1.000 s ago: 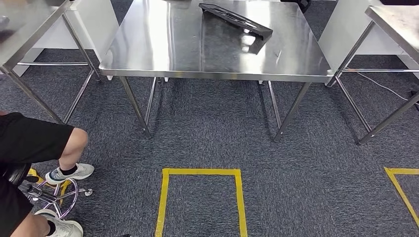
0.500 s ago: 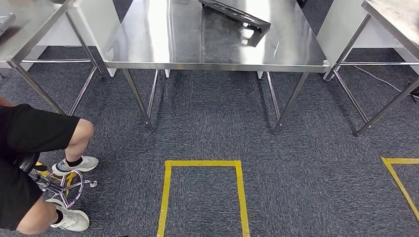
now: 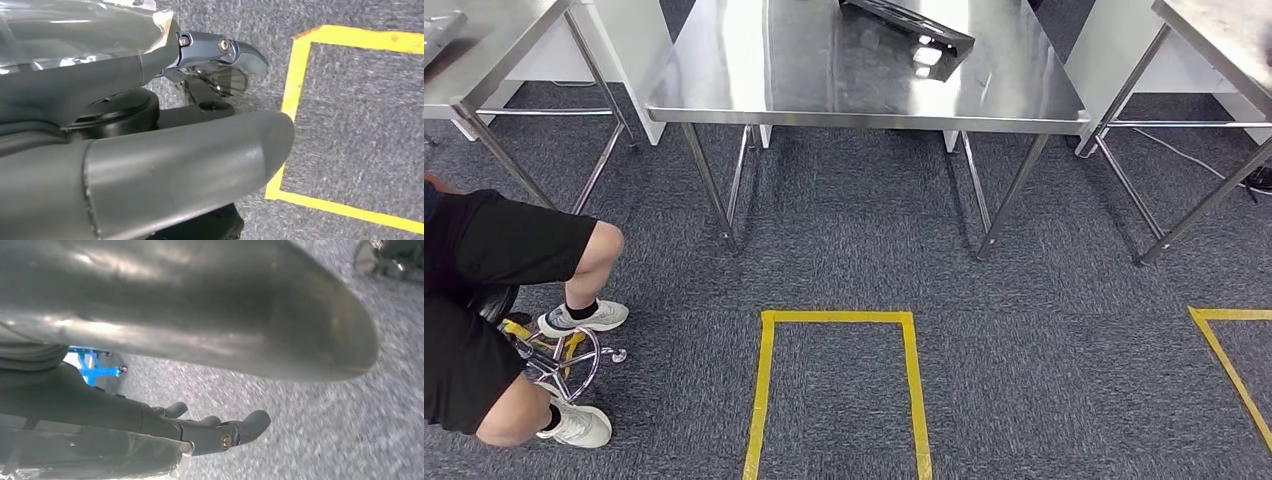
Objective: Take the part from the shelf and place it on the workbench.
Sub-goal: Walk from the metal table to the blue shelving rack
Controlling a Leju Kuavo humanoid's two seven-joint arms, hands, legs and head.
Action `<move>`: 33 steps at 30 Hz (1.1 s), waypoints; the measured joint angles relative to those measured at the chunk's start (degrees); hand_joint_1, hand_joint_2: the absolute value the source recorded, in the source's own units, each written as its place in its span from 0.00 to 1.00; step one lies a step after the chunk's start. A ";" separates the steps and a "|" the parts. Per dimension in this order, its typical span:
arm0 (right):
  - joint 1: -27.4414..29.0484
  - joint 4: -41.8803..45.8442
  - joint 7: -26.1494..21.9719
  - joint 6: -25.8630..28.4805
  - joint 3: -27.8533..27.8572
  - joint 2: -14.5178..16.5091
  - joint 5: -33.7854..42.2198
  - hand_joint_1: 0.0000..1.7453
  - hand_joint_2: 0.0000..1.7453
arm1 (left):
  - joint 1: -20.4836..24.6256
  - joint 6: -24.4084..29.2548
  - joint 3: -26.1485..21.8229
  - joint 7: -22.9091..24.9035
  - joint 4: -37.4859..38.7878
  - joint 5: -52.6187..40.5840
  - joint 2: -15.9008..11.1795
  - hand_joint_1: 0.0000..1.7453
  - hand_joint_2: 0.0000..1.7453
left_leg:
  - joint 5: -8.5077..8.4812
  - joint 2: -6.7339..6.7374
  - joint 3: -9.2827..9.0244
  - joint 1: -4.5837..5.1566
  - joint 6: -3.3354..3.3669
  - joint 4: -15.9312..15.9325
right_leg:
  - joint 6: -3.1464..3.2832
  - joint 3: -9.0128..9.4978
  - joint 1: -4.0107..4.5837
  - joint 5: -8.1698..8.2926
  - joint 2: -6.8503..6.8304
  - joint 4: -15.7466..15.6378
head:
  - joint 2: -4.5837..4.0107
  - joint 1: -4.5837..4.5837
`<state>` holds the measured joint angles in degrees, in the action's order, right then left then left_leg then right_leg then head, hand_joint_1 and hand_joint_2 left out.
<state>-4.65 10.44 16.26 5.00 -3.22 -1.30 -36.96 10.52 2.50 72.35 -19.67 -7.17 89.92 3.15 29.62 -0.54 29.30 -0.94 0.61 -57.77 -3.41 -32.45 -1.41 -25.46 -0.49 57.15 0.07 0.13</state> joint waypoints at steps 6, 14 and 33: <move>-0.22 -0.01 0.43 -0.07 -0.02 0.97 -0.34 0.00 0.00 | 0.19 -0.11 0.00 0.80 0.02 -0.39 -0.33 0.00 0.00 | -2.79 0.49 3.23 0.57 2.93 0.23 | 0.45 -5.96 -0.18 -8.83 0.22 15.12 | 0.00 0.20; -1.23 0.01 1.65 -0.68 -0.09 2.17 -2.13 0.00 0.00 | 0.04 0.43 -0.04 1.96 0.00 0.05 -0.11 0.00 0.00 | -6.27 0.53 5.97 1.09 1.43 0.29 | 0.57 6.99 1.14 -5.33 0.31 -1.92 | 0.00 0.18; -3.36 0.03 1.66 -2.93 -0.18 3.64 -4.94 0.00 0.00 | -0.60 0.05 -3.34 0.82 -0.02 0.19 -0.46 0.00 0.00 | -1.40 0.25 1.64 0.01 1.73 -0.08 | 0.09 -2.60 0.30 -1.18 0.08 2.91 | 0.00 0.31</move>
<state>-8.01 10.47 17.92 2.07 -3.39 2.34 -41.89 9.92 2.55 69.01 -18.84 -7.19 90.11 2.69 28.22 -0.28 30.95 -0.93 2.34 -57.85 -3.32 -35.05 -1.11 -26.64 -0.41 60.06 0.07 0.44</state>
